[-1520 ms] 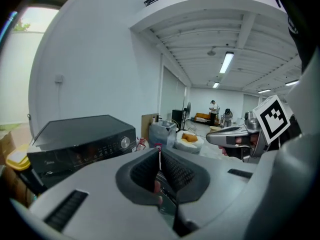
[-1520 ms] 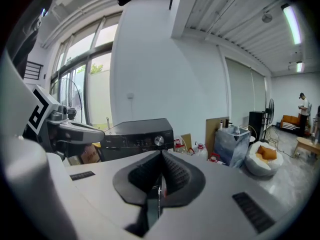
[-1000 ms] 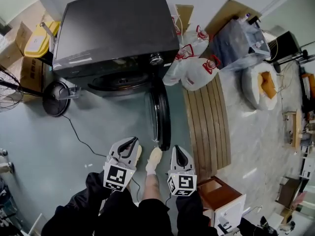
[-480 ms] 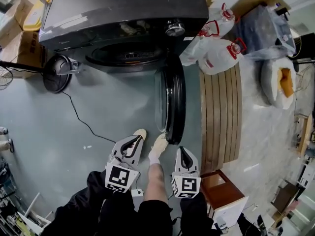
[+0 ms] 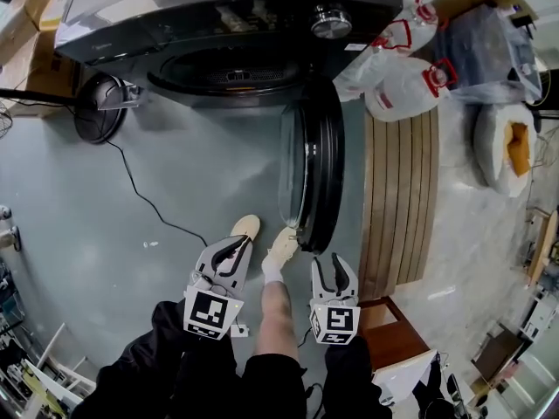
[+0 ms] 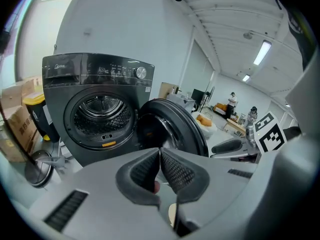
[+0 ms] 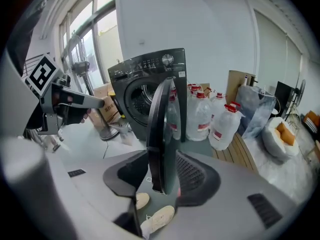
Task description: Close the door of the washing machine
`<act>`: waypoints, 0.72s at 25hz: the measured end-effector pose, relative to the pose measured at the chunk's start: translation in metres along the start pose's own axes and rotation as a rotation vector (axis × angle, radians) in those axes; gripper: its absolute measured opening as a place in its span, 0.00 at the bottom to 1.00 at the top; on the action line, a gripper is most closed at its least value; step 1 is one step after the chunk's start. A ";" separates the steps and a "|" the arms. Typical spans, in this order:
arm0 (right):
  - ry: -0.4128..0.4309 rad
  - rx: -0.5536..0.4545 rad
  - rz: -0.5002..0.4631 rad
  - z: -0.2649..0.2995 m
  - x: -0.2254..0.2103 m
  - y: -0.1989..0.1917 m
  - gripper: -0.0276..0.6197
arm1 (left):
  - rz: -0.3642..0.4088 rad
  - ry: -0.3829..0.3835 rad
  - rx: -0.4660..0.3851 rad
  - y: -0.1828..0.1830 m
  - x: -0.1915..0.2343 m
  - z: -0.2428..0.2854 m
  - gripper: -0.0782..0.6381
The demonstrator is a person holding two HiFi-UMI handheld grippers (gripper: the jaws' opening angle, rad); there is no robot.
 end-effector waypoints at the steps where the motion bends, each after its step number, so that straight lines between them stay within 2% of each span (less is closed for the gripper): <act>1: 0.006 0.008 -0.002 0.002 -0.002 -0.002 0.33 | -0.004 0.006 0.001 -0.002 0.001 0.001 0.15; 7: 0.039 0.033 -0.027 0.014 -0.011 -0.003 0.33 | -0.042 0.054 0.007 -0.010 0.003 0.000 0.15; 12: 0.077 0.064 -0.053 0.027 -0.016 -0.005 0.24 | -0.063 0.096 -0.006 -0.020 0.005 -0.001 0.15; 14: 0.098 0.073 -0.061 0.030 -0.017 -0.004 0.20 | -0.077 0.118 0.014 -0.023 0.007 -0.003 0.15; 18: 0.144 0.075 -0.075 0.032 -0.016 -0.004 0.20 | -0.105 0.167 0.025 -0.026 0.008 -0.007 0.15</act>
Point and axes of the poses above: the fingertips, and each gripper's own axes: z forward along the fingers, x to its left, y out of its top, the point moved 10 cm from there along -z, backward along the fingers, and after that the axes turned 7 degrees about y, right-handed, at the moved point
